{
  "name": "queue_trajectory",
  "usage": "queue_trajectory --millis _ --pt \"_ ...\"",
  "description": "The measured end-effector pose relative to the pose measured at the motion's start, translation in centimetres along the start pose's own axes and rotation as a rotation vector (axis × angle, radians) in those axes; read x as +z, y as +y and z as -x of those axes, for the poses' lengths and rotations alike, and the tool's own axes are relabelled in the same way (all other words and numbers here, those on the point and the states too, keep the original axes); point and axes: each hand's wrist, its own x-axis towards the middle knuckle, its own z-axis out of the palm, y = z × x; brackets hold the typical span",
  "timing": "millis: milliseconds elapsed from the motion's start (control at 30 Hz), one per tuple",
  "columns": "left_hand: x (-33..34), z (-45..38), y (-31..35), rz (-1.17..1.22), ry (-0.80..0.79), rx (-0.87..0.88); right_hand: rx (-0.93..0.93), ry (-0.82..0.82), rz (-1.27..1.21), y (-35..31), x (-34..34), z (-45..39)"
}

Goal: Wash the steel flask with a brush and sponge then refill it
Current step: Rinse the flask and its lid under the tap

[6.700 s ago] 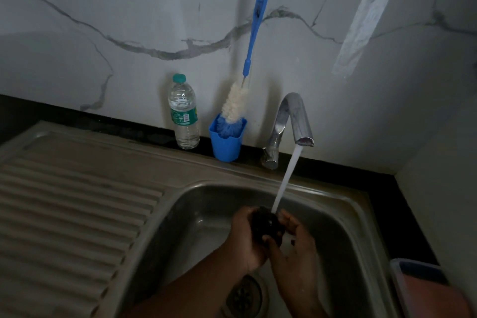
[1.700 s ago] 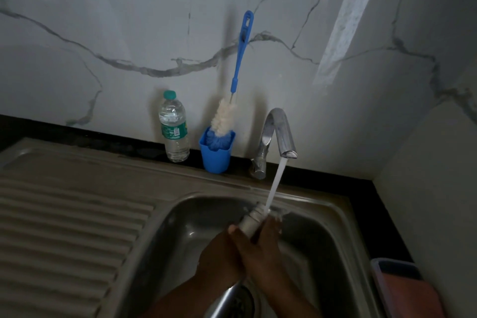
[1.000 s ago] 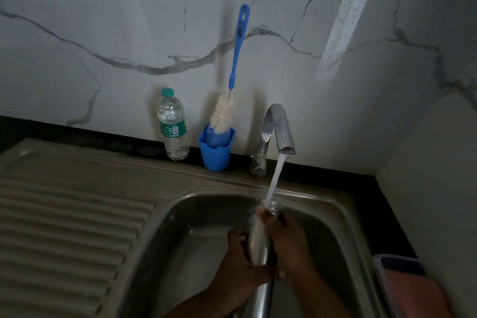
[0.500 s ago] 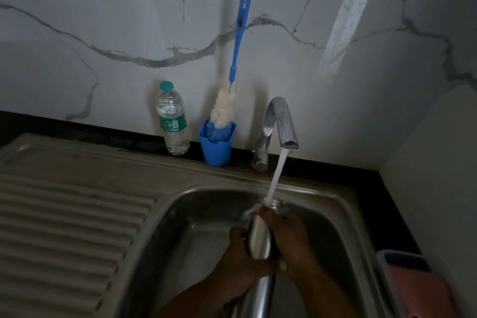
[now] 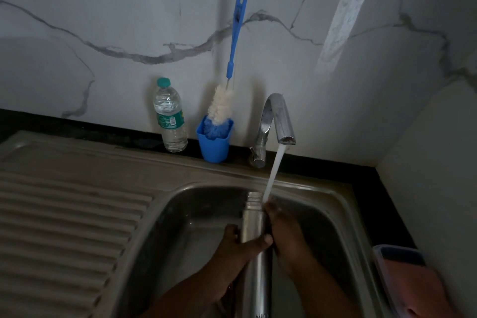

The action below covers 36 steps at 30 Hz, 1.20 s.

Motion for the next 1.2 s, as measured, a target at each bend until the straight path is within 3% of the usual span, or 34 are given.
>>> queue_trajectory --millis 100,233,433,633,800,900,1067,1200 --pt "-0.3 0.0 0.0 0.021 -0.067 -0.004 0.052 0.009 -0.037 -0.6 0.4 0.1" --pt "0.1 0.7 0.5 0.188 -0.142 -0.132 0.158 0.097 -0.115 0.0 0.5 -0.1" --pt "1.2 0.1 0.3 0.084 -0.007 0.006 0.09 0.117 0.018 0.3 1.1 -0.5" --pt "0.4 -0.6 0.5 0.137 -0.103 -0.024 0.172 0.171 -0.253 0.2 0.7 -0.5" --pt "1.3 -0.6 -0.8 0.155 0.026 0.026 0.033 0.192 -0.056 1.5 2.0 -0.5" --pt "1.3 -0.7 -0.4 0.1 0.045 0.053 0.097 0.185 -0.18 1.2 1.4 -0.3" --pt "0.2 -0.1 0.7 0.17 -0.126 -0.098 0.206 0.074 -0.302 0.3 1.2 -0.1" --pt "-0.4 -0.8 0.3 0.107 -0.028 -0.034 0.164 0.02 -0.282 1.0 2.1 0.5"
